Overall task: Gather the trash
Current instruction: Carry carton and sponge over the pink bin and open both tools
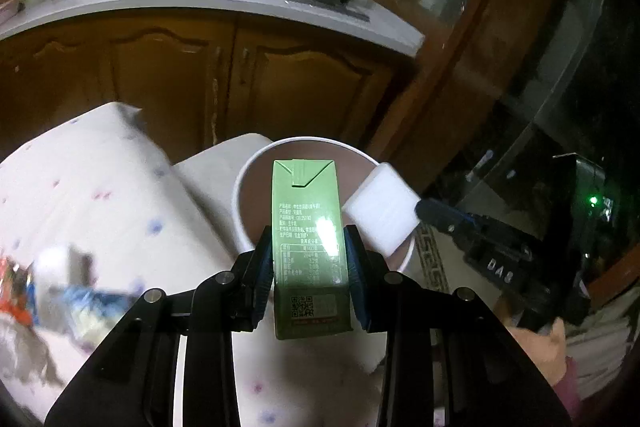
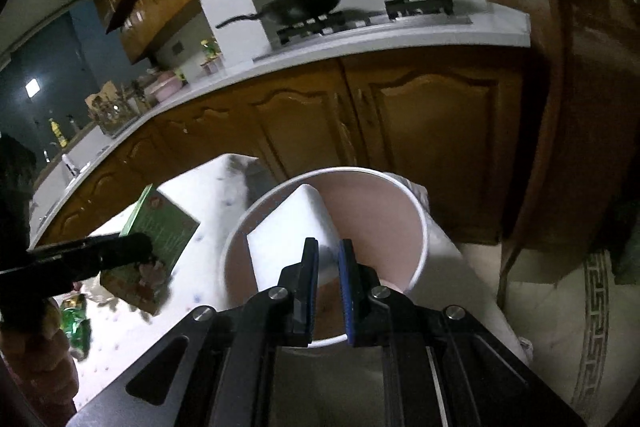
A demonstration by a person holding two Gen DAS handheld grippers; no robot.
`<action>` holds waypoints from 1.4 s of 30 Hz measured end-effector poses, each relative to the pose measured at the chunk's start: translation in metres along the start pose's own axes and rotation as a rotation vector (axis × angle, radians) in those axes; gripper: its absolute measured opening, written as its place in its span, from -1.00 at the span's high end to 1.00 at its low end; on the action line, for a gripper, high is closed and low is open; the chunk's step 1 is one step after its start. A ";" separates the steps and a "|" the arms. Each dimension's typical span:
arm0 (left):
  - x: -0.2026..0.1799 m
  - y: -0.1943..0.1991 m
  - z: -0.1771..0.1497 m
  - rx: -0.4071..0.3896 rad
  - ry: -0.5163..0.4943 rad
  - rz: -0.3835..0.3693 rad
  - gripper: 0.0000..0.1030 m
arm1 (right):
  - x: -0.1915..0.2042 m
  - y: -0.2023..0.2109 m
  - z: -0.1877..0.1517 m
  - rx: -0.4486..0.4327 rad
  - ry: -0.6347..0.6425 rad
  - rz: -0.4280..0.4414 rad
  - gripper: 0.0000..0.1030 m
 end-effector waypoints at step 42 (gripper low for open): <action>0.018 0.006 -0.017 -0.021 0.090 0.002 -0.10 | -0.014 0.010 0.000 -0.038 -0.088 -0.006 -0.29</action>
Point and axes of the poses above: each gripper's, at about its wrist camera, not at the fingertips, and y roughly against the way its jaws point, x to its left, z to its top, the point moved 10 cm from there along -y, roughly the way its jaws point, and after that the axes turned 13 degrees about y, right-handed, at the moved point
